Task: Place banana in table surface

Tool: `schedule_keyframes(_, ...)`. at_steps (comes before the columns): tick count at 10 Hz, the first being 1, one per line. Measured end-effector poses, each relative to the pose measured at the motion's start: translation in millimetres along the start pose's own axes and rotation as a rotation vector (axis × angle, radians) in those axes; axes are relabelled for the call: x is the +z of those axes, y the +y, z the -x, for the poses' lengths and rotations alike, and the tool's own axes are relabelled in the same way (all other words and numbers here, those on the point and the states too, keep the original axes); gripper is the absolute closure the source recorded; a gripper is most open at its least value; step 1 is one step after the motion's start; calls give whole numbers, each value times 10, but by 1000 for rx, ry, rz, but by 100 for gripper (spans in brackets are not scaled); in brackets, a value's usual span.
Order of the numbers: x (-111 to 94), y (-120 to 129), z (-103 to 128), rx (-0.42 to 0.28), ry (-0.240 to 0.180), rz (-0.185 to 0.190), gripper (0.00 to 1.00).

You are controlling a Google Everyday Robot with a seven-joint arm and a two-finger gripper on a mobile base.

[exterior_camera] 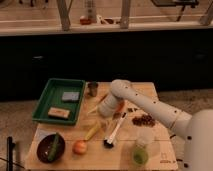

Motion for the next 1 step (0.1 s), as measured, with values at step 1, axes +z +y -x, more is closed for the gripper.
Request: schedule_keyframes(1, 0, 0, 0, 0, 0, 0, 20)
